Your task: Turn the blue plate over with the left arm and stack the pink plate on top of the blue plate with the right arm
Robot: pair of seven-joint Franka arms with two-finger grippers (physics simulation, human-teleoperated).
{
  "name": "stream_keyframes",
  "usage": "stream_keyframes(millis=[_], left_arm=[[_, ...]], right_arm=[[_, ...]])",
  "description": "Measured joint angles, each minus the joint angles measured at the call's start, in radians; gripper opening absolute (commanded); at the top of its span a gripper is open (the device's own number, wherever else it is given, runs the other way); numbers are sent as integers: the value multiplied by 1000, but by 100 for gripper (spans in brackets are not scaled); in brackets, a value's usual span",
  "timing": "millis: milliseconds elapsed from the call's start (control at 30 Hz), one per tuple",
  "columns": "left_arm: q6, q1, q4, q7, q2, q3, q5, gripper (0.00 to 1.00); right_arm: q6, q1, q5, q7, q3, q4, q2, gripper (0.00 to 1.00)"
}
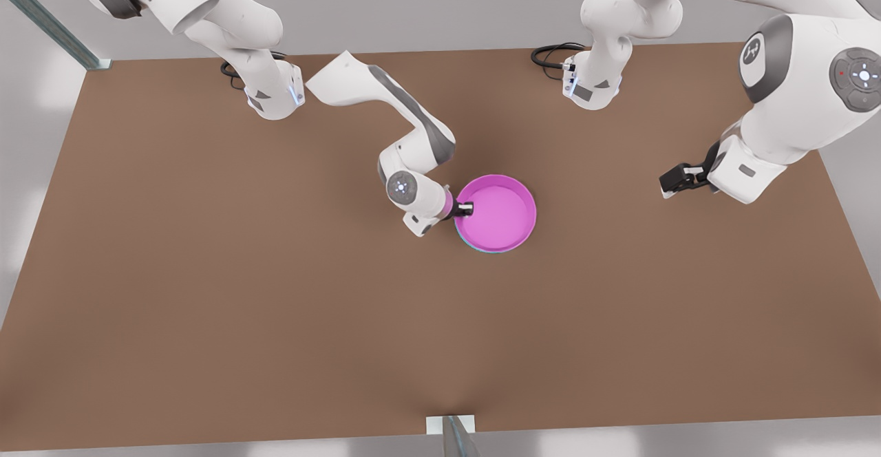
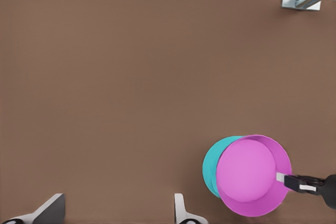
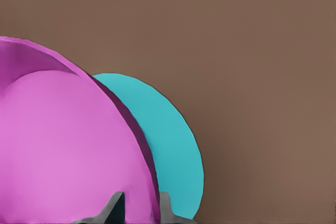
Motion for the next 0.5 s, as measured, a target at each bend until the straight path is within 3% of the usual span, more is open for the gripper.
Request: stream_keyframes(millis=[167,233,333,367,500], left_arm=[[0,-1,-1,0,0,0,0,100],[2,0,0,0,-1,-1,0,100],[7,-11,-1,-3,0,-11,-3,100],[8,-14,-1,-6,1,-11,-4,100],[8,-13,2,-5,5,-13,-5,100]], right_arm=[[-4,-5,2,1,0,-1,-10,100],[-63,-60,-7,-13,-17,-46,-100,100],[-367,-78,-124,-203,-243,-230,-399,100],[-440,-124,-213,-249,-279,-237,-448,100],[-621,-506,-633,-514,-278,-231,-627,100]])
